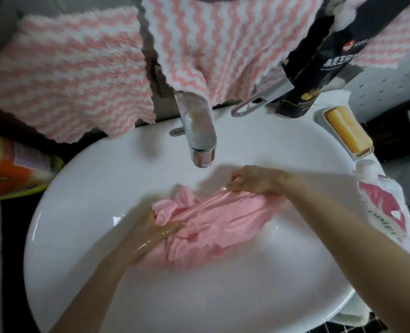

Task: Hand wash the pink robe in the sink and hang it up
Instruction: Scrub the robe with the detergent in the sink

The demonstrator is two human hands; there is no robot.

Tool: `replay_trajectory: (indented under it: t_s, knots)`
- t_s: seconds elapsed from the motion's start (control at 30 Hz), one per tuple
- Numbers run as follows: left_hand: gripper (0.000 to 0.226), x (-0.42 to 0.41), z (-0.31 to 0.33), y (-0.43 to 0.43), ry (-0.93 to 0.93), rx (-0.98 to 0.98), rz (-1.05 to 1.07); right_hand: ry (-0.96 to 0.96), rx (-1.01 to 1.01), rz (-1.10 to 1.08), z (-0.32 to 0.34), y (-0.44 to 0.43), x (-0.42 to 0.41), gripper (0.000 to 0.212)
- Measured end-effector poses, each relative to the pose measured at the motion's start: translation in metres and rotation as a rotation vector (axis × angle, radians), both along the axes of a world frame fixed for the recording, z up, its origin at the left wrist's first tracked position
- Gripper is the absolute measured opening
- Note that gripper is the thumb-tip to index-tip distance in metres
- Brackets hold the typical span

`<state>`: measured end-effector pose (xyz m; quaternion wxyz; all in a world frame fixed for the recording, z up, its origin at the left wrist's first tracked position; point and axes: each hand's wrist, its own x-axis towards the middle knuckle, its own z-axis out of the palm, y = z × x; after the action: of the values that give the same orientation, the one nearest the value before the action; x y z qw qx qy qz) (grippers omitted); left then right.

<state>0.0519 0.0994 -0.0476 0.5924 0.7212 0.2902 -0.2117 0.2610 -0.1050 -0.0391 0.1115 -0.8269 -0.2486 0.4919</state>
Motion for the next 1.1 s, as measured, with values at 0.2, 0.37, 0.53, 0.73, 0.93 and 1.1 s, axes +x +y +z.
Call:
replay_trajectory:
  t_s: [0.2,0.37,0.53,0.73,0.93,1.1]
  knots:
    - [0.046,-0.022,0.007,0.048,0.179,0.688,0.098,-0.627,-0.249,0.098,0.006,-0.021,0.005,0.039]
    - [0.087,-0.022,0.015,0.022,-0.010,1.270,-0.085,-1.097,0.338,0.077,0.012,-0.015,-0.037,0.049]
    - [0.074,-0.007,0.013,-0.039,-0.448,1.167,-0.087,-0.852,0.350,0.400,-0.023,0.004,-0.096,0.059]
    - [0.133,-0.036,-0.039,-0.066,-0.164,0.982,-0.474,-0.850,0.447,-0.557,0.026,-0.022,-0.052,0.024]
    - [0.083,-0.041,-0.039,-0.028,-0.108,1.199,-0.348,-0.985,0.140,-0.577,0.048,-0.045,-0.039,0.032]
    - [0.055,-0.033,-0.026,-0.037,-0.270,1.272,-0.461,-0.957,0.411,0.232,0.020,-0.007,-0.102,0.092]
